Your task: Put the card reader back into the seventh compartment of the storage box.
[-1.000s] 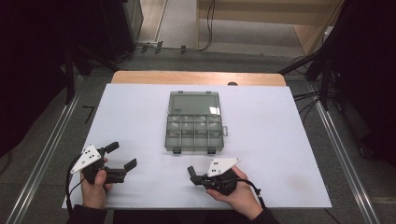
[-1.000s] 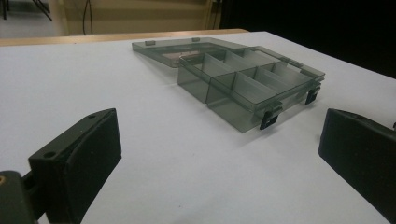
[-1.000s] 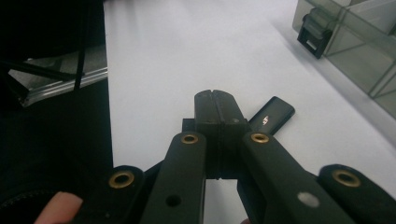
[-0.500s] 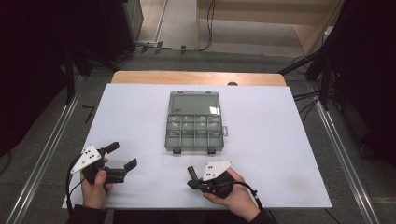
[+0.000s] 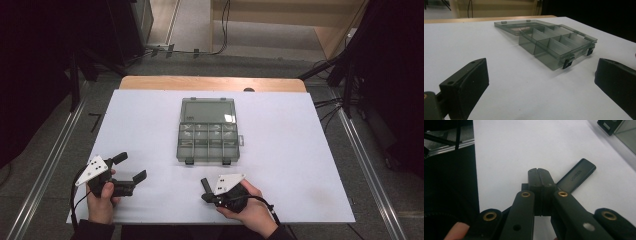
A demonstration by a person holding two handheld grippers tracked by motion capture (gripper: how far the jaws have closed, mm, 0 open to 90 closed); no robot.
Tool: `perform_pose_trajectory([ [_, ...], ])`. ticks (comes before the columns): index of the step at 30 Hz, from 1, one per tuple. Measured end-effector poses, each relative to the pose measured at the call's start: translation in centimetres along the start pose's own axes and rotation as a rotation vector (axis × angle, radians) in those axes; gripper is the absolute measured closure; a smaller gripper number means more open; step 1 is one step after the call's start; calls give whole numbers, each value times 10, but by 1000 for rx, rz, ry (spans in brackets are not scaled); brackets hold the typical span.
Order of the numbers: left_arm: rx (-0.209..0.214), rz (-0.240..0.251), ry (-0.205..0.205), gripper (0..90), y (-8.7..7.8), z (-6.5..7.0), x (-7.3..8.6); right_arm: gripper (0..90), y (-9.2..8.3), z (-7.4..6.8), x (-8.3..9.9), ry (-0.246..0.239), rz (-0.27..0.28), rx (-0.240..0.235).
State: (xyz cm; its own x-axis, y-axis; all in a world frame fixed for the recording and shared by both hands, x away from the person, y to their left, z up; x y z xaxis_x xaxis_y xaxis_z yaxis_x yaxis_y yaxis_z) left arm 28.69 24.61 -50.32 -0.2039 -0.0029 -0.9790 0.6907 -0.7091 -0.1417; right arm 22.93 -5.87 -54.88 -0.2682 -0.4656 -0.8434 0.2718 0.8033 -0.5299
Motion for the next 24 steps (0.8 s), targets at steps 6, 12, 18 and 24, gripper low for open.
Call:
perform_pose_trajectory([
  [6,1,0,0,0,0,0,0,878,-2,3,1,16,-2,12],
  [12,1,1,0,0,0,0,0,878,-4,6,1,16,1,17],
  [18,0,5,-3,0,0,0,0,878,-8,9,1,30,-1,27],
  [24,-1,4,-3,0,0,0,0,775,-16,14,-7,73,68,40],
])
Point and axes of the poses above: each handheld gripper's, and its own axes: y roughly forward along the jaws, x roughly out of its underside, z roughly to its right, the point moved 5 cm from there along y, roughly forward along the jaws, and after that the axes turned 10 degrees about z, right-handed, at the moved point
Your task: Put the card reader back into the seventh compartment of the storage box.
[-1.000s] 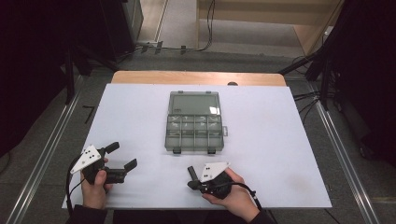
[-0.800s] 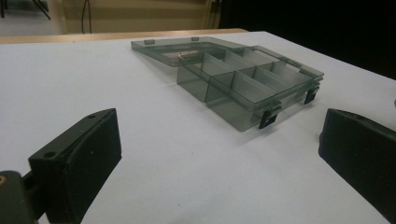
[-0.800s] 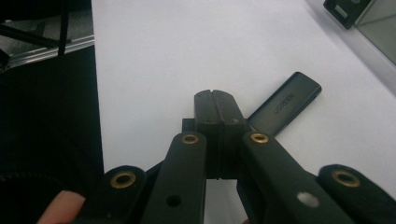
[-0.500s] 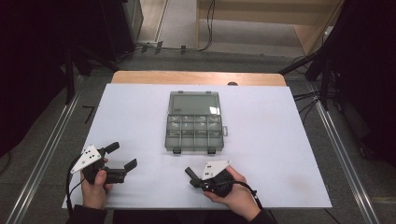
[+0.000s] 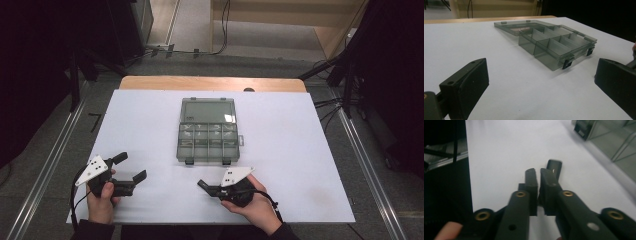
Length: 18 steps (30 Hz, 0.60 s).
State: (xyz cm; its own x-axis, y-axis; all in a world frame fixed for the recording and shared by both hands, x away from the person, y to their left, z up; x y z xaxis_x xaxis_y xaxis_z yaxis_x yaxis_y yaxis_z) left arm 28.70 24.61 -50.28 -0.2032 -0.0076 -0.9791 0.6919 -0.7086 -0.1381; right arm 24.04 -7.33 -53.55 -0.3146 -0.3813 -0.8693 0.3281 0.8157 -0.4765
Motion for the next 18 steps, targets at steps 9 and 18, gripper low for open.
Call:
perform_pose_trajectory([
  [9,3,-1,3,0,1,1,0,563,11,3,-10,34,23,96],
  [18,0,-4,2,0,1,0,1,594,26,1,-6,29,-18,152],
])
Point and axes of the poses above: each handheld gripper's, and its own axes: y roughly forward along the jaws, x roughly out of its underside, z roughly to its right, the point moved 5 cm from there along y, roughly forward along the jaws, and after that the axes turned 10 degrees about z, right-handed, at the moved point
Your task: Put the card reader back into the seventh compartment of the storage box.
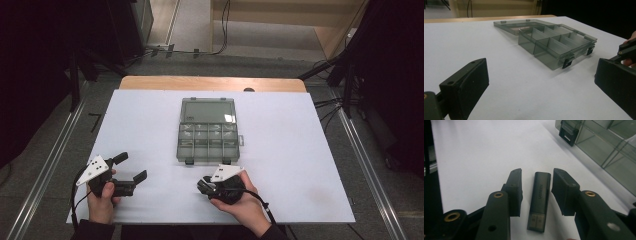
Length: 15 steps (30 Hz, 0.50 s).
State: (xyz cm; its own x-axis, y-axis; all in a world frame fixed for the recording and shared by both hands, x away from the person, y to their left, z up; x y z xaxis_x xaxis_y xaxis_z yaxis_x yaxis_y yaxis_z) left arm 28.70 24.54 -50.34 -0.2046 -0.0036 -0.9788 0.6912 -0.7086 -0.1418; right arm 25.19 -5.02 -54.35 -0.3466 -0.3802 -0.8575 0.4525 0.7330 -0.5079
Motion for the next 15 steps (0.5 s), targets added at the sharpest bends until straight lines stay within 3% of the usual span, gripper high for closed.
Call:
perform_pose_trajectory([
  [9,-1,1,1,0,0,0,0,646,4,-2,5,-29,-44,31],
  [15,-2,1,-3,0,0,0,0,683,5,-2,6,-40,-42,47],
])
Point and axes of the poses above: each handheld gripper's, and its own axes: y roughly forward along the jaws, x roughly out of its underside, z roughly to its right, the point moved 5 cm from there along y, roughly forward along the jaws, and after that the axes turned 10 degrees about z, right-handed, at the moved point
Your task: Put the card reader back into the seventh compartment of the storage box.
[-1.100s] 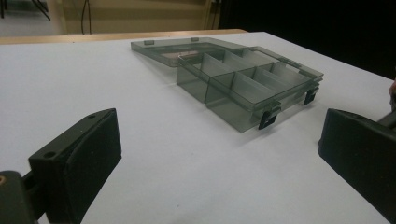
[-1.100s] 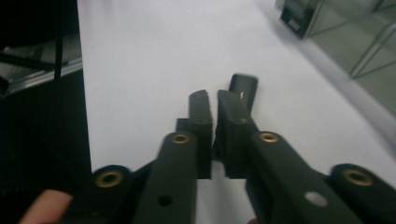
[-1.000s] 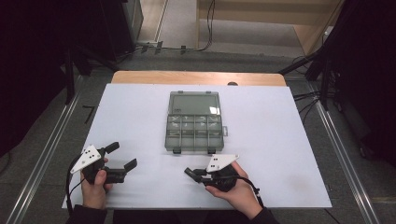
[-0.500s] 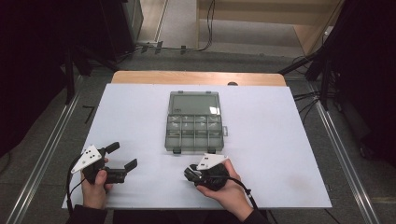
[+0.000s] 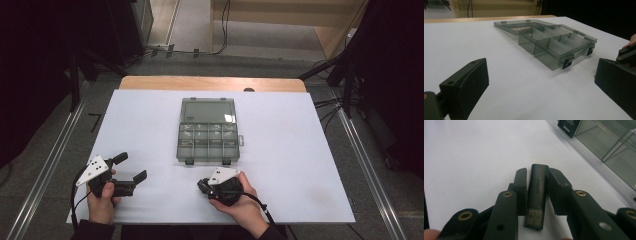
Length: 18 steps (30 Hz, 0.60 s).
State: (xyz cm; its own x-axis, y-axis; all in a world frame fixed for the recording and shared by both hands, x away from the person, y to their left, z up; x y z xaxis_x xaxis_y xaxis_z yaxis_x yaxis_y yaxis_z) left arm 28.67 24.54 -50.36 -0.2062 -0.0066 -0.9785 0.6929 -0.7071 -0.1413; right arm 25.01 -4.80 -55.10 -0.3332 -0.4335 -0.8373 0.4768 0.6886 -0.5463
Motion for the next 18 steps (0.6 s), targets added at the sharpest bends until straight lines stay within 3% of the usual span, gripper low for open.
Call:
perform_pose_trajectory([
  [11,2,1,0,0,0,0,0,706,0,0,0,9,1,5],
  [18,2,1,1,0,0,-1,0,707,-4,3,-3,45,39,-23],
])
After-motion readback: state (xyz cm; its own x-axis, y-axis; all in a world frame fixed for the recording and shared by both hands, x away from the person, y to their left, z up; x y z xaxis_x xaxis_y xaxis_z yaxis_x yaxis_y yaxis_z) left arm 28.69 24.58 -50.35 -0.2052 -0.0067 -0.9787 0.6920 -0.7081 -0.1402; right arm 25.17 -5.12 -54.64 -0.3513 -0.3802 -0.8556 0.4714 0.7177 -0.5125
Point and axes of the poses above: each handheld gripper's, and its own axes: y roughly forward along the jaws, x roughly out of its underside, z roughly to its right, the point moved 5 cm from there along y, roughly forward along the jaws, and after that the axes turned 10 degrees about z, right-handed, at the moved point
